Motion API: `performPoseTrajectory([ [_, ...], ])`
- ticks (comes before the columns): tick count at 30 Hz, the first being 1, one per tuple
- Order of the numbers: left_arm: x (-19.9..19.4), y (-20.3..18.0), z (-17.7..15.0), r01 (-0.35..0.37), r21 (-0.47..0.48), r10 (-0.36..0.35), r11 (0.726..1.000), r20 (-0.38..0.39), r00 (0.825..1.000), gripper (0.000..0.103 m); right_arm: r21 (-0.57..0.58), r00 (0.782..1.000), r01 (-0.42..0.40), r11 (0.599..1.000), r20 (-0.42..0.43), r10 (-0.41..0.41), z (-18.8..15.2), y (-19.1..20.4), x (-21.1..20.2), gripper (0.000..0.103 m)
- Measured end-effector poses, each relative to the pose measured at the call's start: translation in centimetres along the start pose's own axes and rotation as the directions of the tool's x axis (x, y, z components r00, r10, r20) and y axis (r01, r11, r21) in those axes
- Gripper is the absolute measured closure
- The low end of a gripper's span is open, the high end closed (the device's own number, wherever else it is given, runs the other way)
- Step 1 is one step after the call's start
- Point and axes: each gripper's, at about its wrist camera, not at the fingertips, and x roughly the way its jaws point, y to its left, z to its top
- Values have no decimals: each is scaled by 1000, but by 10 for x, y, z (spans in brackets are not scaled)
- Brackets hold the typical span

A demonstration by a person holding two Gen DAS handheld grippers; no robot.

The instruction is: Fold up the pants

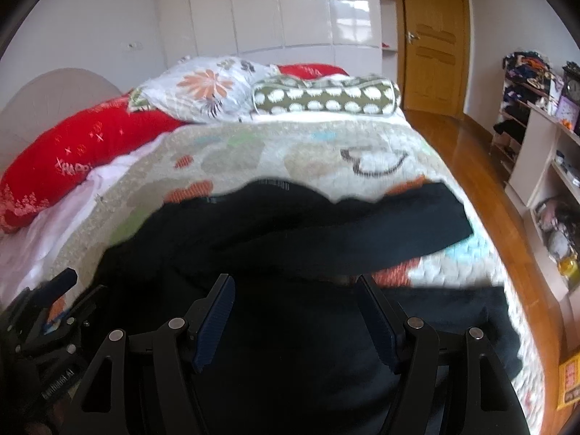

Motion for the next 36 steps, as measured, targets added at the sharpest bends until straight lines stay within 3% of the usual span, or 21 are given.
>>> performPoseTrajectory([
  [3,7,18,23,29,-30,-30,999,-26,999,34,-67,999,-47,997,-20,46,27,-3,14,33],
  [6,29,28,46,20,23,-18,1000,-70,997,34,-143,997,-68,987,-49,61,53,-4,45,30],
  [9,69,43,65,34,42,-27,999,-164,986,34,-150,980,-172,974,-125,154,75,-3,87,30],
  [14,134,69,85,129,-67,-143,989,-316,938,34,-193,936,-297,935,-254,245,94,5,149,30],
  [21,196,63,80,149,-105,-181,983,-445,877,33,-238,895,-367,899,-355,271,92,9,198,30],
  [23,203,63,76,163,-126,-203,979,-457,866,19,-256,885,-387,886,-372,279,87,12,201,31],
  [25,204,56,73,161,-81,-180,984,-461,869,17,-313,897,-389,866,-344,279,79,18,195,40],
  [27,205,47,71,160,-31,-155,987,-474,867,11,-352,898,-404,844,-327,294,72,22,189,65],
  [30,215,37,76,154,33,-117,988,-498,859,7,-403,924,-365,839,-267,274,67,31,176,80],
  [31,214,35,79,157,42,-118,987,-480,869,21,-417,934,-344,841,-243,262,69,33,170,82],
  [32,211,34,82,160,40,-123,986,-464,877,47,-424,940,-331,843,-220,259,72,34,164,83],
  [33,208,34,85,179,28,-147,983,-453,879,61,-427,945,-324,844,-196,264,76,35,155,83],
  [34,204,33,88,200,13,-173,980,-443,880,64,-431,949,-315,845,-170,267,82,37,146,83],
  [36,189,28,96,212,37,-181,977,-391,902,69,-447,956,-292,846,-125,264,91,41,128,84],
])
